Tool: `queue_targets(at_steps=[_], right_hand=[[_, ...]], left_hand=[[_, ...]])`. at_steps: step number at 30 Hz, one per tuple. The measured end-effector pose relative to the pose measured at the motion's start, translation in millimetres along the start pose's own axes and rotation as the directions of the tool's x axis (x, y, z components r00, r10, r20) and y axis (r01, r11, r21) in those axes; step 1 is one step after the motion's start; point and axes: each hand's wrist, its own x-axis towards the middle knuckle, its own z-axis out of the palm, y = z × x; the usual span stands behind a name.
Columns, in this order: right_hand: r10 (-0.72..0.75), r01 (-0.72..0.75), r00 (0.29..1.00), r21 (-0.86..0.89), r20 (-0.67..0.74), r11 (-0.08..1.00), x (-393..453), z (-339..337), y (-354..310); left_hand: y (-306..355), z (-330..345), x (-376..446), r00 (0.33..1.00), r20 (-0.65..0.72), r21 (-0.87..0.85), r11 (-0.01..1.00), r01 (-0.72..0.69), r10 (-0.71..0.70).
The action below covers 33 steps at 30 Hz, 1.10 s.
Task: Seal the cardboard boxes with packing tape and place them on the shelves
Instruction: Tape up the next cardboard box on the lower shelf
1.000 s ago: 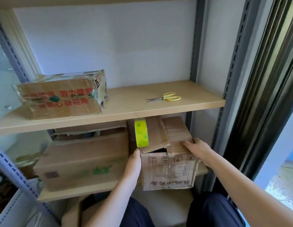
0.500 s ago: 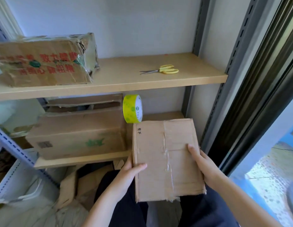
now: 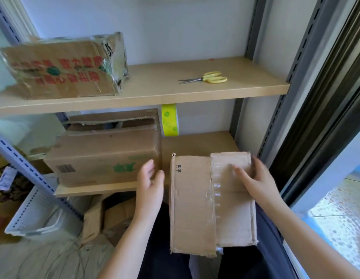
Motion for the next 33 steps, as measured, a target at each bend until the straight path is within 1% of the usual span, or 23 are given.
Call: queue_targets(at_steps=[1, 2, 3, 4, 6, 8, 10, 12, 14, 16, 17, 19, 22, 23, 25, 26, 27, 28, 29, 30, 31, 32, 33], right_hand=[[-0.137, 0.128, 0.987, -0.108, -0.082, 0.986, 5.6, 0.5, -13.1], [-0.263, 0.24, 0.956, -0.172, -0.127, 0.956, 11.4, 2.3, -30.5], [-0.358, 0.331, 0.925, -0.191, -0.13, 0.924, 19.0, 5.7, -49.2], [-0.426, 0.403, 0.899, -0.186, -0.1, 0.896, 26.4, 10.9, -69.1], [-0.464, 0.463, 0.885, -0.13, 0.019, 0.877, 41.3, 28.2, -109.7], [-0.399, 0.407, 0.905, -0.019, 0.149, 0.913, 53.3, 46.7, -147.1], [-0.304, 0.287, 0.92, 0.103, 0.249, 0.952, 59.9, 63.5, -174.2], [-0.21, 0.14, 0.933, 0.245, 0.292, 0.959, 62.6, 76.2, -188.8], [-0.091, -0.044, 0.942, 0.386, 0.324, 0.922, 59.7, 85.7, -199.4], [-0.001, -0.168, 0.932, 0.433, 0.364, 0.886, 55.8, 88.7, -212.7], [0.019, -0.191, 0.926, 0.424, 0.377, 0.885, 54.6, 87.0, -221.1], [0.009, -0.193, 0.914, 0.414, 0.405, 0.89, 52.4, 78.6, -235.8], [-0.039, -0.174, 0.872, 0.385, 0.488, 0.906, 39.9, 58.1, -237.7], [-0.059, -0.147, 0.87, 0.372, 0.49, 0.916, 33.8, 49.0, -235.5], [-0.127, -0.105, 0.873, 0.435, 0.471, 0.895, 23.6, 31.7, -229.6], [-0.179, -0.087, 0.869, 0.499, 0.46, 0.862, 21.3, 24.2, -225.2], [-0.235, -0.061, 0.867, 0.563, 0.439, 0.824, 18.9, 16.4, -218.8], [-0.283, -0.031, 0.87, 0.619, 0.403, 0.785, 18.3, 7.3, -210.5], [-0.308, -0.022, 0.878, 0.672, 0.367, 0.74, 18.1, -1.6, -200.4], [-0.305, -0.043, 0.888, 0.722, 0.345, 0.691, 19.3, -10.8, -187.5], [-0.274, -0.101, 0.897, 0.765, 0.346, 0.636, 20.5, -19.9, -173.6], [-0.232, -0.166, 0.901, 0.787, 0.366, 0.594, 22.3, -27.4, -158.8], [-0.186, -0.219, 0.903, 0.787, 0.388, 0.577, 22.5, -33.3, -143.6]], left_hand=[[14.1, 0.6, 6.6, 0.988, -0.141, -0.018, 0.998, -0.068, 0.065], [30.3, 2.8, 15.4, 0.968, -0.227, -0.032, 0.992, -0.119, 0.109], [48.1, 6.0, 24.3, 0.956, -0.257, -0.037, 0.987, -0.155, 0.14], [65.1, 11.0, 33.4, 0.955, -0.248, -0.038, 0.983, -0.177, 0.163], [94.5, 21.6, 51.2, 0.976, -0.174, -0.06, 0.988, -0.143, 0.13], [119.6, 31.0, 63.3, 0.998, -0.055, -0.121, 0.992, -0.025, 0.018], [132.9, 36.7, 67.6, 0.997, 0.056, -0.129, 0.99, 0.061, -0.054], [138.4, 36.5, 65.9, 0.997, 0.058, -0.099, 0.994, 0.049, -0.044], [142.2, 31.6, 60.7, 1.0, 0.009, -0.071, 0.997, 0.028, -0.027], [150.6, 24.9, 53.4, 0.999, -0.029, -0.02, 1.0, -0.023, 0.022], [158.9, 21.0, 49.1, 0.997, -0.044, 0.004, 0.998, -0.057, 0.057], [174.8, 15.5, 39.3, 0.992, -0.038, 0.02, 0.992, -0.122, 0.123], [192.1, 10.2, 12.2, 0.983, 0.065, 0.003, 0.985, -0.173, 0.173], [194.6, 8.6, 1.5, 0.976, 0.104, -0.009, 0.981, -0.192, 0.192], [197.3, 7.0, -20.7, 0.954, 0.154, -0.094, 0.965, -0.246, 0.258], [191.3, 8.2, -29.8, 0.945, 0.148, -0.156, 0.95, -0.27, 0.293], [181.6, 9.1, -40.0, 0.938, 0.098, -0.223, 0.926, -0.306, 0.333], [166.9, 10.2, -47.7, 0.922, -0.004, -0.245, 0.894, -0.375, 0.386], [148.8, 11.4, -54.6, 0.884, -0.131, -0.203, 0.861, -0.466, 0.448], [128.1, 13.7, -59.8, 0.828, -0.23, -0.1, 0.833, -0.544, 0.512], [106.0, 18.4, -61.6, 0.778, -0.262, 0.039, 0.812, -0.582, 0.57], [83.9, 26.1, -60.1, 0.752, -0.212, 0.177, 0.782, -0.598, 0.624], [64.2, 36.4, -55.9, 0.752, -0.081, 0.324, 0.73, -0.601, 0.655]])
